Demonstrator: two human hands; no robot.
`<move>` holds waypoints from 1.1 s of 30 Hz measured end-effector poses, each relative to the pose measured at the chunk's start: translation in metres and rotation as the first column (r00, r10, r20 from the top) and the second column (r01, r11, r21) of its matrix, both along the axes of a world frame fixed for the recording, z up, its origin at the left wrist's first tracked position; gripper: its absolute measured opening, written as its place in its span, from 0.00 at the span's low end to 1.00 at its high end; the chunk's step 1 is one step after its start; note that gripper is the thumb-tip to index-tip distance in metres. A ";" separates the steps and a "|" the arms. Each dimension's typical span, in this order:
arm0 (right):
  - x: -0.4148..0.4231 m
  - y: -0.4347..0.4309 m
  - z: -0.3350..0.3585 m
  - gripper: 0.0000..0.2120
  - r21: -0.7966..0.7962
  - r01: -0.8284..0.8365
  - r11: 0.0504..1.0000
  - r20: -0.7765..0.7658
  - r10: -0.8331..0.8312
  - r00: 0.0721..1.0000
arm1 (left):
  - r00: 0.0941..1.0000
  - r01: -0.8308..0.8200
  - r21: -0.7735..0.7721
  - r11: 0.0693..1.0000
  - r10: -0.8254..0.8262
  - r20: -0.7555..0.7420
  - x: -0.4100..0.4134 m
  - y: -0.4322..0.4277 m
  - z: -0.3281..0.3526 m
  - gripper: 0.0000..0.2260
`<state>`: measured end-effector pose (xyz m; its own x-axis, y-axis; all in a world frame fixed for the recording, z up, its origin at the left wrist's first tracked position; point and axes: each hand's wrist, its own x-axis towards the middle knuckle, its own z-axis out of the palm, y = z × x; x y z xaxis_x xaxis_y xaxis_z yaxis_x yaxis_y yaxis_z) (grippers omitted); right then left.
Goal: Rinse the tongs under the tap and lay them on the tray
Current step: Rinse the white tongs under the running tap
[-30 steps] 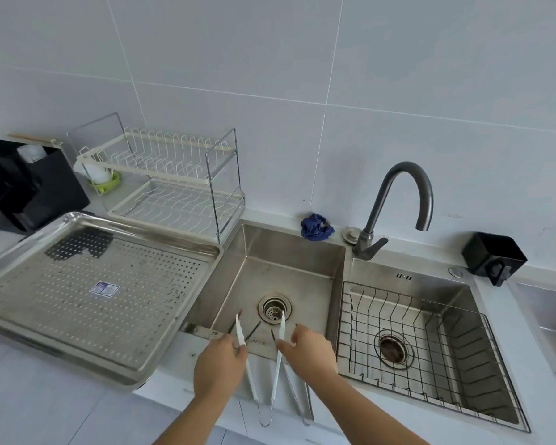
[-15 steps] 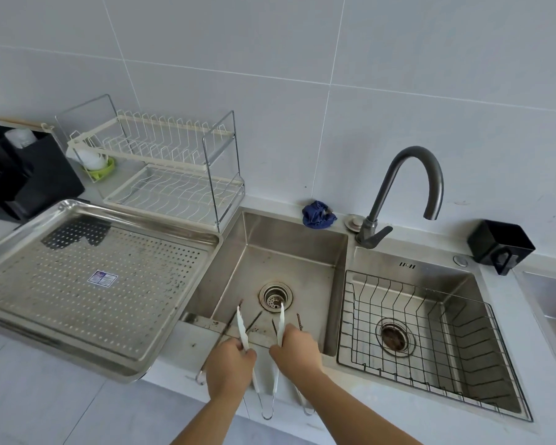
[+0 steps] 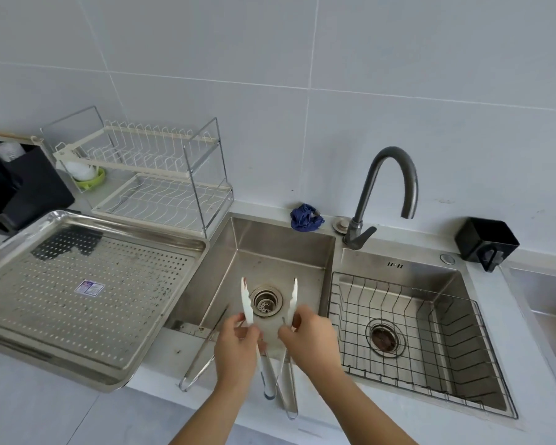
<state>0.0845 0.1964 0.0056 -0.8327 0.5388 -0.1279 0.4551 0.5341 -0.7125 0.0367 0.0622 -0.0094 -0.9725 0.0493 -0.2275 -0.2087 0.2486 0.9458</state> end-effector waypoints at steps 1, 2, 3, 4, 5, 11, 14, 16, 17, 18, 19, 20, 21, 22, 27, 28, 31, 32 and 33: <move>0.005 0.007 0.004 0.12 0.014 -0.007 1.000 -0.007 0.007 1.000 | 0.999 -0.013 0.082 0.997 0.010 0.036 0.002 0.008 0.001 0.05; 0.010 0.014 0.008 0.12 0.031 -0.023 0.999 -0.014 0.024 1.000 | 0.998 -0.036 0.137 0.990 0.028 0.059 0.003 0.016 0.002 0.06; 0.017 0.024 0.012 0.12 0.039 -0.039 0.998 -0.025 0.040 0.999 | 0.996 -0.058 0.165 0.985 0.047 0.070 0.006 0.027 0.004 0.06; 0.024 0.034 0.016 0.12 0.033 -0.055 0.998 -0.039 0.057 0.998 | 0.995 -0.077 0.179 0.981 0.065 0.076 0.009 0.038 0.005 0.07; 0.031 0.045 0.020 0.13 0.008 -0.069 0.998 -0.057 0.070 0.996 | 0.994 -0.089 0.184 0.979 0.075 0.084 0.011 0.048 0.006 0.08; 0.063 0.113 0.041 0.10 -0.188 -0.084 0.979 -0.120 0.062 0.991 | 0.995 -0.050 0.193 0.980 0.032 0.093 0.020 0.096 0.014 0.12; 0.054 0.149 0.042 0.07 -0.170 -0.059 0.984 -0.085 0.045 0.995 | 0.996 -0.007 0.185 0.983 -0.010 0.091 0.018 0.103 0.017 0.12; 0.036 0.173 0.038 0.06 -0.179 -0.013 0.984 -0.072 0.000 0.997 | 0.993 -0.006 0.198 0.980 -0.019 0.120 0.012 0.106 0.017 0.12; 0.024 0.186 0.034 0.06 -0.184 0.019 0.983 -0.066 -0.032 0.997 | 0.990 -0.017 0.204 0.979 -0.011 0.137 0.008 0.107 0.016 0.12; 0.011 0.198 0.030 0.05 -0.197 0.058 0.979 -0.061 -0.071 0.996 | 0.988 -0.029 0.209 0.978 -0.004 0.154 0.003 0.107 0.015 0.12; -0.002 0.210 0.025 0.05 -0.240 0.108 0.965 -0.060 -0.126 0.990 | 0.985 -0.029 0.215 0.976 -0.008 0.172 -0.002 0.108 0.015 0.12; -0.017 0.222 0.022 0.06 -0.325 0.176 0.929 -0.061 -0.206 0.977 | 0.982 -0.016 0.227 0.974 -0.028 0.189 -0.007 0.108 0.014 0.11; -0.032 0.232 0.020 0.09 -0.445 0.253 0.859 -0.055 -0.308 0.950 | 0.978 0.004 0.238 0.971 -0.054 0.202 -0.013 0.108 0.012 0.11; -0.047 0.242 0.020 0.11 -0.565 0.324 0.759 -0.032 -0.413 0.910 | 0.974 0.026 0.248 0.968 -0.080 0.210 -0.017 0.109 0.011 0.11; -0.102 0.276 0.018 0.14 -0.752 0.417 0.511 0.047 -0.589 0.807 | 0.949 0.088 0.277 0.957 -0.164 0.267 -0.036 0.117 0.014 0.12; -0.108 0.278 0.014 0.15 -0.745 0.425 0.514 0.058 -0.585 0.809 | 0.949 0.093 0.261 0.961 -0.165 0.267 -0.038 0.119 0.013 0.12; -0.118 0.285 0.004 0.18 -0.760 0.419 0.497 0.067 -0.582 0.811 | 0.947 0.084 0.249 0.965 -0.155 0.281 -0.046 0.125 0.011 0.11; -0.119 0.287 0.003 0.18 -0.769 0.415 0.486 0.071 -0.580 0.811 | 0.943 0.079 0.260 0.962 -0.157 0.295 -0.048 0.128 0.012 0.11; -0.120 0.289 0.002 0.18 -0.785 0.409 0.466 0.078 -0.581 0.810 | 0.937 0.064 0.276 0.959 -0.154 0.315 -0.050 0.132 0.011 0.11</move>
